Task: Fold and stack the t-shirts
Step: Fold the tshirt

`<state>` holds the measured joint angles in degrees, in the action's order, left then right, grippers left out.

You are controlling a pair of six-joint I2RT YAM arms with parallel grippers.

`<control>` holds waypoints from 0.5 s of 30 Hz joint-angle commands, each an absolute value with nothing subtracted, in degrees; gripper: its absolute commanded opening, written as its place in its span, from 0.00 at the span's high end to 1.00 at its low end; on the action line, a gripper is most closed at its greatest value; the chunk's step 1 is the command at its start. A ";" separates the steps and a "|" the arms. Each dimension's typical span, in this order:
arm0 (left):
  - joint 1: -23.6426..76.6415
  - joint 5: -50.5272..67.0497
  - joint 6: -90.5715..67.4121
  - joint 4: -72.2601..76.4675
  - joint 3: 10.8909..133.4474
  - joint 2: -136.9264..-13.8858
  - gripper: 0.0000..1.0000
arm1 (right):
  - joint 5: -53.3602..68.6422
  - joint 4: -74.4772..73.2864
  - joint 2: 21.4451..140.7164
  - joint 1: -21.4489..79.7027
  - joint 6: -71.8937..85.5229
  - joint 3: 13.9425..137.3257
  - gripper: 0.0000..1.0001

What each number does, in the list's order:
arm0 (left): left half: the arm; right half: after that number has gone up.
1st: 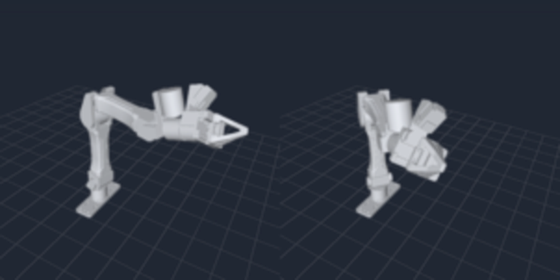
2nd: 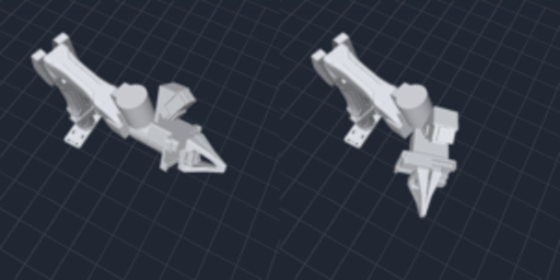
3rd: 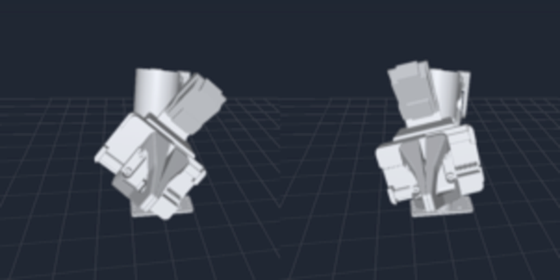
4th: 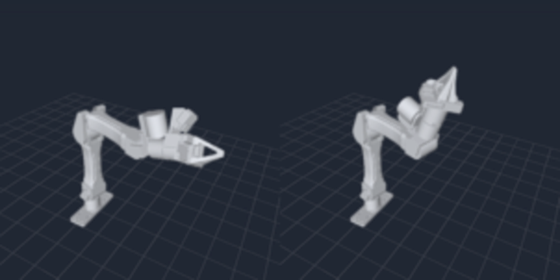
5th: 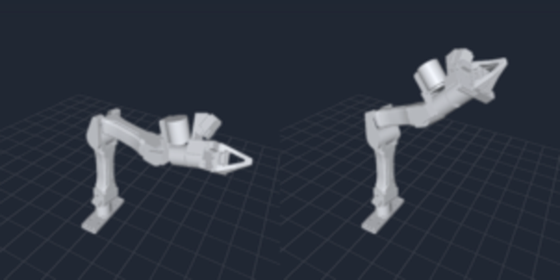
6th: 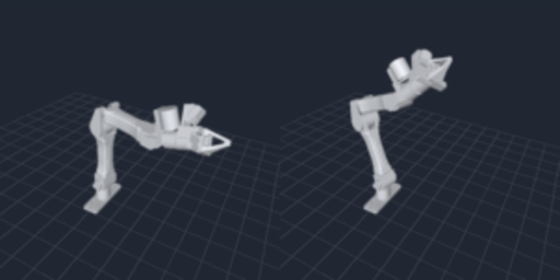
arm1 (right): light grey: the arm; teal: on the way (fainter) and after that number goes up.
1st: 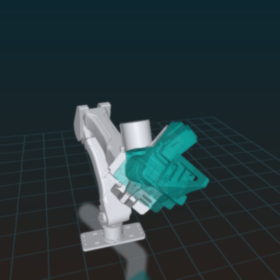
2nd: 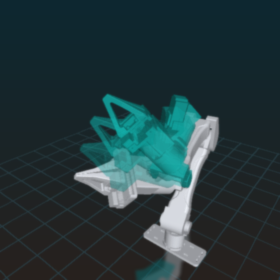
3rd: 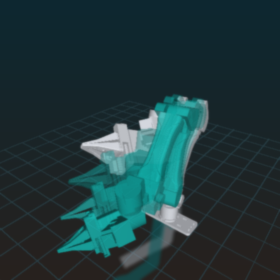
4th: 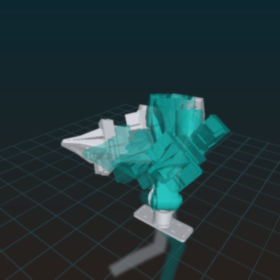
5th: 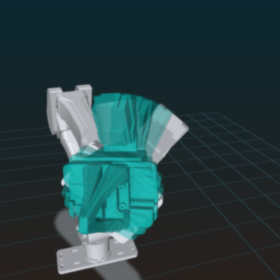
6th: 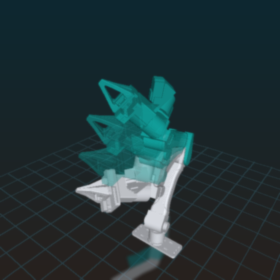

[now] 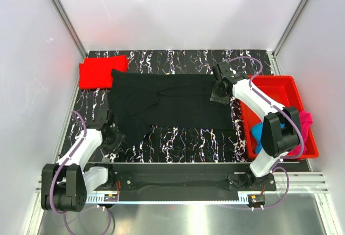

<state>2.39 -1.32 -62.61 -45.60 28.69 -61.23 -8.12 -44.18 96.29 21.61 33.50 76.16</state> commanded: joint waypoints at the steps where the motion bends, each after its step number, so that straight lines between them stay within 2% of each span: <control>1: 4.30 -3.41 -66.00 -44.12 28.12 -61.70 0.52 | -10.46 -42.54 93.25 21.80 33.75 75.67 0.66; 5: 5.10 -4.13 -68.64 -42.90 26.81 -62.31 0.53 | -10.90 -42.71 93.25 21.71 34.10 75.67 0.66; 8: 5.54 -4.31 -68.64 -41.93 26.89 -63.10 0.65 | -10.72 -43.06 93.16 21.71 34.37 75.59 0.66; 9: 5.54 -4.22 -68.47 -42.01 27.07 -63.19 0.76 | -10.81 -43.33 93.08 21.71 34.45 75.67 0.66; 12: 5.54 -4.31 -67.77 -42.10 27.94 -62.67 0.96 | -13.09 -45.43 92.46 21.71 35.33 76.02 0.66; 13: 5.54 -4.83 -67.42 -42.45 28.73 -62.32 1.00 | -15.18 -46.22 92.20 21.71 37.59 76.11 0.63; 15: 5.54 -8.76 -65.92 -44.99 33.28 -61.00 1.00 | -18.18 -50.78 92.37 21.71 41.20 77.51 0.61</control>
<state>5.30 -2.50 -67.31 -44.05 28.69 -62.04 -11.75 -45.69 95.39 21.61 35.62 75.81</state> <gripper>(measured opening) 0.018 0.381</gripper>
